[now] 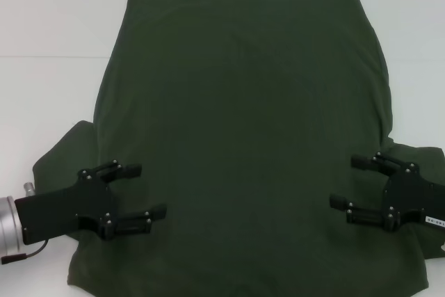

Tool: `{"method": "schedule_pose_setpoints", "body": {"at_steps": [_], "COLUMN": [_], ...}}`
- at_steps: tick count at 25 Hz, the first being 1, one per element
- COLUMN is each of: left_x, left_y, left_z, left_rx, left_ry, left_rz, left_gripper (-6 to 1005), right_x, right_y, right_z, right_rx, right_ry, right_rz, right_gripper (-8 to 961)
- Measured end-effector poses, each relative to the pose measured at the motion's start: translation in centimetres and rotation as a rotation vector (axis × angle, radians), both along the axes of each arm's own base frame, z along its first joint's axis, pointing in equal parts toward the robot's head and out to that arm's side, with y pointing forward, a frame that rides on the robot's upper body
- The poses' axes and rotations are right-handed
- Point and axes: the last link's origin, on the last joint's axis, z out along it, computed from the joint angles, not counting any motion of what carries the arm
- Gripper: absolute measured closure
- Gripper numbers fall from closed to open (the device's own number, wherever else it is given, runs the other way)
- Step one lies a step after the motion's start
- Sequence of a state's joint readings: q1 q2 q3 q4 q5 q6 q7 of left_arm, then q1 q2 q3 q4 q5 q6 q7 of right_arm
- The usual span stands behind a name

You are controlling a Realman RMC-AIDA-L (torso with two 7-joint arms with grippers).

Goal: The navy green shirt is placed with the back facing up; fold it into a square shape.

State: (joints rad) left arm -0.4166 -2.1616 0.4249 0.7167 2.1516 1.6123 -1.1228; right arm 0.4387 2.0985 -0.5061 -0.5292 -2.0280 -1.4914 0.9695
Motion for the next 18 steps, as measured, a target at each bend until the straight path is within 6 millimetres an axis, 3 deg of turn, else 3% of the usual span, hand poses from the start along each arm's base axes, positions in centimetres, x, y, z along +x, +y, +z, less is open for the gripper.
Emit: {"method": "schedule_pose_setpoints", "body": {"at_steps": [14, 18], "left_x": [-0.14, -0.08], "left_y": [-0.1, 0.02], "left_z": [-0.12, 0.34], "left_rx": [-0.002, -0.002], "left_ry": [-0.003, -0.091], "left_rz": [0.014, 0.108], "left_gripper": [75, 78], "right_x": [-0.04, 0.03], "right_y": [-0.09, 0.04], "right_z": [-0.04, 0.12], "right_rx": [-0.005, -0.012], "right_ry": [0.002, 0.015], "right_rz": [0.002, -0.029], "right_gripper": [36, 36]}}
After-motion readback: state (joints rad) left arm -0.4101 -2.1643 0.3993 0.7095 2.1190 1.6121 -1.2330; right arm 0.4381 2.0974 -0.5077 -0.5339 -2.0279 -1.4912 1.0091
